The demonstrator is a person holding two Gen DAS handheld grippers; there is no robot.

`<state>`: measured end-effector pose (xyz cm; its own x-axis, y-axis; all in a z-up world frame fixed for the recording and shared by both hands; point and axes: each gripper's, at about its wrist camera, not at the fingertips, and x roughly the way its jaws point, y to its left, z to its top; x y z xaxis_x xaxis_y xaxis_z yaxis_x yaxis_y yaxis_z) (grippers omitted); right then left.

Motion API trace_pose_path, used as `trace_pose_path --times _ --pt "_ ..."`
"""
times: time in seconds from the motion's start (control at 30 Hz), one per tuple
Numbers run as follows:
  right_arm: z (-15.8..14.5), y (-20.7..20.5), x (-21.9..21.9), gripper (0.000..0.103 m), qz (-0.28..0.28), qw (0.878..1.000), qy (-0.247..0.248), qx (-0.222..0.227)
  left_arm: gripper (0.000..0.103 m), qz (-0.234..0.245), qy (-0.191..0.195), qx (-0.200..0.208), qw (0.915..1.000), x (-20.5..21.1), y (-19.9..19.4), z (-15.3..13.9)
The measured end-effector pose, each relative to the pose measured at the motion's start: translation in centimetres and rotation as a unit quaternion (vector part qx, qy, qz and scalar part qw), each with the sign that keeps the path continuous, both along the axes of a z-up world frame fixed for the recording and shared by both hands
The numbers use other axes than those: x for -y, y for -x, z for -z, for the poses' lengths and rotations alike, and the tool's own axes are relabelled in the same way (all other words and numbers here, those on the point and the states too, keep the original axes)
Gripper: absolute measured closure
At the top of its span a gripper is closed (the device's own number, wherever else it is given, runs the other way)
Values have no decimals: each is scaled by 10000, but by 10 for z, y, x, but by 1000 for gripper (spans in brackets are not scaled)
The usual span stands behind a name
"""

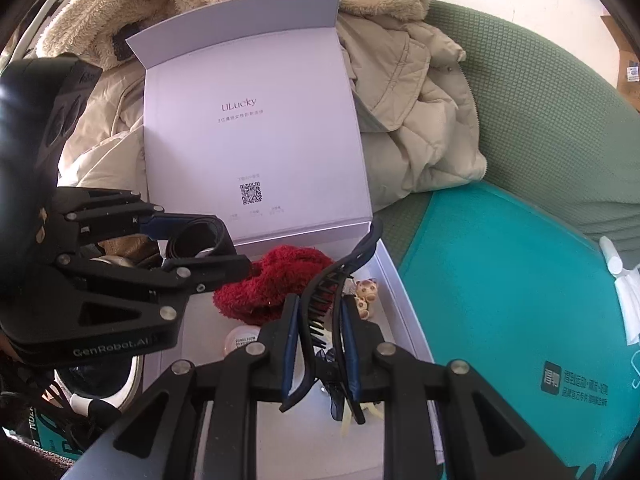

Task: Organize objects
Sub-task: 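Lower both tools into the box and open them, releasing the hair tie and headband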

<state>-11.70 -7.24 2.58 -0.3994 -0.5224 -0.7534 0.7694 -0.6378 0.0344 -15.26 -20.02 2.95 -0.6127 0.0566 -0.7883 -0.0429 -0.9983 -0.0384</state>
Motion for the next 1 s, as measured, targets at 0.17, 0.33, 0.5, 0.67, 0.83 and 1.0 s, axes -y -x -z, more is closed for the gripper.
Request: trace_pose_path --times 0.17,0.33,0.5,0.67,0.83,1.0 --pt "16 6 7 83 -41 9999 27 130 66 -20 -53 159 9999 0 7 20" --pt "26 12 7 83 12 9996 62 275 66 8 -145 226 9996 0 12 32" --pt "31 16 7 83 -22 9994 43 339 66 37 -103 348 9993 -4 19 44" --pt "40 18 9 83 -30 9992 -26 391 66 103 11 463 9989 -11 24 55" --pt "48 22 8 83 18 9987 -59 505 65 154 15 578 9982 -13 25 66" --pt "53 25 7 83 43 9986 -94 514 65 208 60 635 9977 -17 29 71"
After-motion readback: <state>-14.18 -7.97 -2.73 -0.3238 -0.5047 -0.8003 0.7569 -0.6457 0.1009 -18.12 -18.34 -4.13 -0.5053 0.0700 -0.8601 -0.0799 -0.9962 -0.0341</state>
